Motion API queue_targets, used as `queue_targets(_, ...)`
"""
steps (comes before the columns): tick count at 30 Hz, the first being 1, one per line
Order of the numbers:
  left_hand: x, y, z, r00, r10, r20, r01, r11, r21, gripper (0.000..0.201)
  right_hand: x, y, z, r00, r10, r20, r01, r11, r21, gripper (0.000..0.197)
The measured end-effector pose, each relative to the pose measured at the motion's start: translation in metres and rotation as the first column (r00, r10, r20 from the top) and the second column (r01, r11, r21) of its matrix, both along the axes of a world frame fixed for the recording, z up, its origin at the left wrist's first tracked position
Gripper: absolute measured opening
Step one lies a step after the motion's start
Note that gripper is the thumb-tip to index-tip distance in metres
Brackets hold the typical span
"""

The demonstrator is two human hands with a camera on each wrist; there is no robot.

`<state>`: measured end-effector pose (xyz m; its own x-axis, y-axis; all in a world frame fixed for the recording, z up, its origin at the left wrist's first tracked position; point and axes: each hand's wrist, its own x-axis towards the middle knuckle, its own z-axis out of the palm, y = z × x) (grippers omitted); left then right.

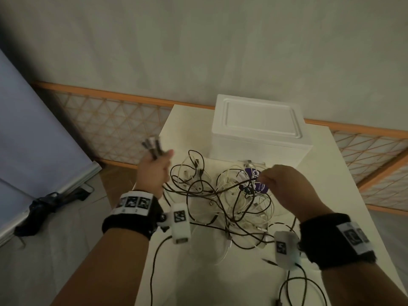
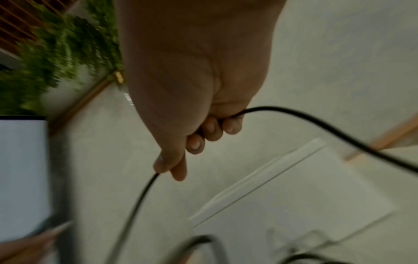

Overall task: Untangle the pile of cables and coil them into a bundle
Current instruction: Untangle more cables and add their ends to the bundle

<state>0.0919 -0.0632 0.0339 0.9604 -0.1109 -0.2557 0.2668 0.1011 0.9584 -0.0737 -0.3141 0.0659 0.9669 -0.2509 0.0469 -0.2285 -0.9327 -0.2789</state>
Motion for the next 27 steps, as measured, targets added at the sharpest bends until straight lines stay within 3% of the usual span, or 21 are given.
queue_targets(2,-0.027,-0.028,0.011,0.926,-0.334,0.174,0.268,0.909,0.318,0.009,0.016,0.026,0.004,0.997,0.067,-0.026,-0.068,0.996,-0.063,0.027)
queue_targets(4,-0.054,-0.056,0.015,0.738,-0.643,0.204,0.458,0.700,0.548,0.018,0.031,0.048,0.007,0.993,0.108,-0.055,-0.115,0.983,-0.145,0.026)
queue_targets(5,-0.063,-0.066,0.017,0.671,-0.714,0.200,0.497,0.634,0.592,0.016,0.034,0.053,0.008,0.992,0.113,-0.049,-0.119,0.982,-0.144,0.024)
queue_targets(6,-0.068,-0.071,0.017,0.649,-0.733,0.206,0.510,0.619,0.597,0.012,0.035,0.053,0.010,0.994,0.105,-0.031,-0.108,0.990,-0.096,0.022)
queue_targets(7,-0.068,-0.070,0.015,0.673,-0.711,0.204,0.503,0.641,0.580,0.013,0.032,0.050,0.013,0.996,0.092,-0.001,-0.092,0.996,-0.017,0.021)
queue_targets(9,-0.052,-0.054,0.007,0.809,-0.559,0.179,0.421,0.765,0.487,0.015,0.018,0.036,0.017,0.997,0.053,0.056,-0.060,0.988,0.145,0.022)
queue_targets(11,-0.027,-0.025,-0.005,0.952,-0.292,0.089,0.244,0.904,0.352,0.018,0.000,0.013,0.013,0.997,-0.036,0.063,0.020,0.971,0.240,0.021)
queue_targets(13,-0.009,0.004,-0.016,0.992,-0.123,0.016,0.111,0.940,0.323,0.020,-0.016,-0.008,0.003,0.992,-0.122,0.019,0.116,0.970,0.213,0.020)
queue_targets(15,-0.008,0.011,-0.022,0.981,-0.179,0.073,0.125,0.877,0.464,0.020,-0.022,-0.017,-0.006,0.984,-0.173,-0.029,0.176,0.975,0.133,0.023)
queue_targets(18,-0.034,-0.010,-0.010,0.908,-0.336,0.249,0.070,0.710,0.701,0.021,-0.015,-0.004,-0.002,0.986,-0.165,0.009,0.164,0.986,0.043,0.026)
queue_targets(20,-0.053,-0.026,0.004,0.848,-0.337,0.409,-0.035,0.735,0.678,0.025,-0.005,0.012,0.008,0.995,-0.097,0.013,0.097,0.995,0.013,0.025)
queue_targets(22,-0.066,-0.040,0.017,0.804,-0.353,0.479,-0.035,0.775,0.631,0.027,0.006,0.028,0.014,1.000,-0.007,0.001,0.007,1.000,0.000,0.023)
queue_targets(25,-0.082,-0.065,0.028,0.713,-0.612,0.343,0.200,0.646,0.737,0.022,0.020,0.048,0.015,0.991,0.131,-0.037,-0.134,0.988,-0.073,0.024)
queue_targets(27,-0.083,-0.072,0.035,0.726,-0.643,0.243,0.337,0.642,0.689,0.026,0.023,0.046,0.020,0.989,0.149,-0.014,-0.148,0.987,0.063,0.021)
